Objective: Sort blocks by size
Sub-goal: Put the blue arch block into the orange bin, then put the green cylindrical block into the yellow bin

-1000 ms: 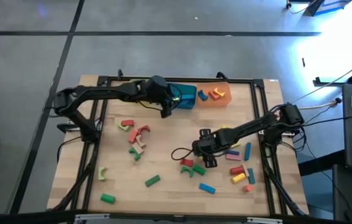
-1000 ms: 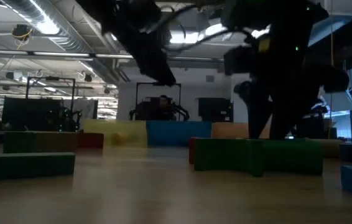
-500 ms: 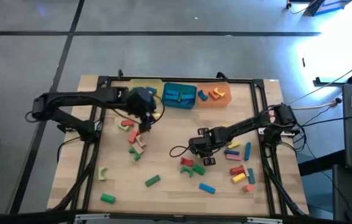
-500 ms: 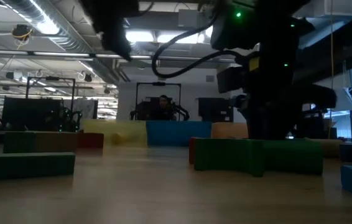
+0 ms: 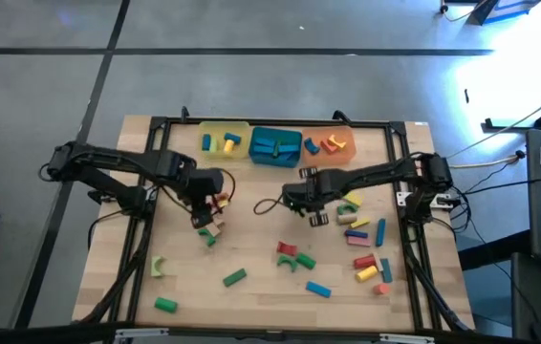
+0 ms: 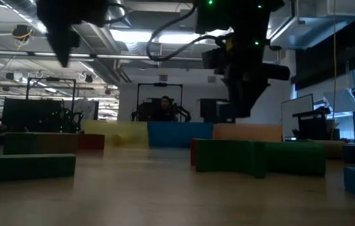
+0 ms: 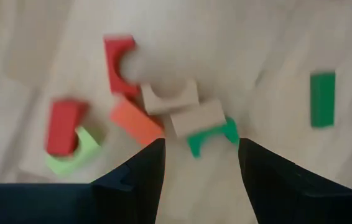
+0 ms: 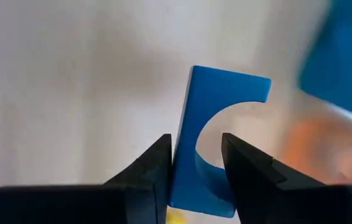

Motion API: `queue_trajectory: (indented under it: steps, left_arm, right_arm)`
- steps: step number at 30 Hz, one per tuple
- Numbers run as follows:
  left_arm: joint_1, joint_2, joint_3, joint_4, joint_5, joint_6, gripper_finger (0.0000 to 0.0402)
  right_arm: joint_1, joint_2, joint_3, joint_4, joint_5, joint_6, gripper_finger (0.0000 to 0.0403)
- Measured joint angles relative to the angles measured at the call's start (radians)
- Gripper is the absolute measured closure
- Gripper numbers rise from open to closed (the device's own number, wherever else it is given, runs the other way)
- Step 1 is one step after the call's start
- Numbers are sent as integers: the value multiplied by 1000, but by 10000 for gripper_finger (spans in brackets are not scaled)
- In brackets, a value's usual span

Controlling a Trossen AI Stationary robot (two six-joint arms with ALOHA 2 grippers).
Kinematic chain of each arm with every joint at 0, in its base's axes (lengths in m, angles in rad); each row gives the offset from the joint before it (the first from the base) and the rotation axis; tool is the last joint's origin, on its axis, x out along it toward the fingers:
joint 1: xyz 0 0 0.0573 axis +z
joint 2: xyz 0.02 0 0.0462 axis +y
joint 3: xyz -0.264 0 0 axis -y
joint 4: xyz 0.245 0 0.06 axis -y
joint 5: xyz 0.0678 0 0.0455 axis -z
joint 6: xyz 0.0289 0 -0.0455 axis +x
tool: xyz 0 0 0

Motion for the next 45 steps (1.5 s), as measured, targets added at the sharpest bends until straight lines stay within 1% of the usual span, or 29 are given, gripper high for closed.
queue_trajectory:
  steps: [4, 7, 9, 17, 22, 25, 30, 32, 38, 43, 45]
  left_arm:
    - [-88, 0, 0, -13, 4, -102, 219]
    - [-145, 0, 0, -5, 4, -165, 219]
    - [-181, 0, 0, -5, 4, -215, 219]
    - [-351, 0, 0, -5, 4, -437, 219]
    - [-462, 4, 0, -5, 4, -548, 219]
    - [-526, 8, 0, -6, 4, -623, 219]
    - [-627, 8, 0, 1, 4, -725, 219]
    - [-664, 8, 0, 36, 4, -751, 219]
    - [-769, 45, 0, 184, 4, -784, 219]
    - [-849, 126, 0, 252, 6, -767, 219]
    - [-879, 161, 0, 289, 23, -753, 219]
  right_arm:
    - [-82, -1, 37, -109, 99, -36, 277]
    - [-158, -1, 39, -131, 164, -84, 277]
    - [-217, -1, 39, -127, 181, -120, 277]
    - [-446, -1, 39, -80, 171, -207, 272]
    - [-544, 1, 39, -2, 27, -229, 261]
    - [-575, 1, 39, 39, -18, -229, 248]
    - [-597, 1, 39, 98, -19, -231, 226]
    - [-598, 1, 39, 113, -14, -231, 216]
    - [-594, 1, 39, 150, -4, -229, 191]
    - [-594, 1, 39, 159, -9, -228, 185]
    - [-594, 1, 39, 159, -10, -225, 185]
